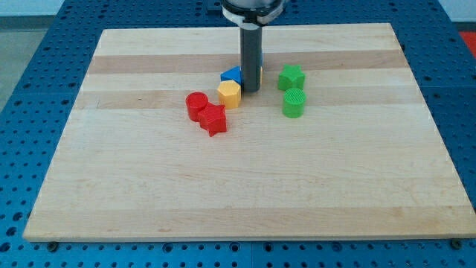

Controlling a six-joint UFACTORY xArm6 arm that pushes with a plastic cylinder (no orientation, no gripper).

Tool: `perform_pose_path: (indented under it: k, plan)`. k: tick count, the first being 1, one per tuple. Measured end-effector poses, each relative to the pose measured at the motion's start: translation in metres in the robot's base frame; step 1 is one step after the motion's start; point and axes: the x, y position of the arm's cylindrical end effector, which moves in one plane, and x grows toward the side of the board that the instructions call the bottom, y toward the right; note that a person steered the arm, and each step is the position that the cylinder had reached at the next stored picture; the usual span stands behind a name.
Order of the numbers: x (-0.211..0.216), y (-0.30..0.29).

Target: Move the green star along with green circle down

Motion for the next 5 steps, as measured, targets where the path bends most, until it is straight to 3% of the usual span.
perform_pose_path:
  k: [2,4,5]
  plan:
    - [-0.028,0.003]
    - [-0.024,0.032]
    - [-0.047,0.049]
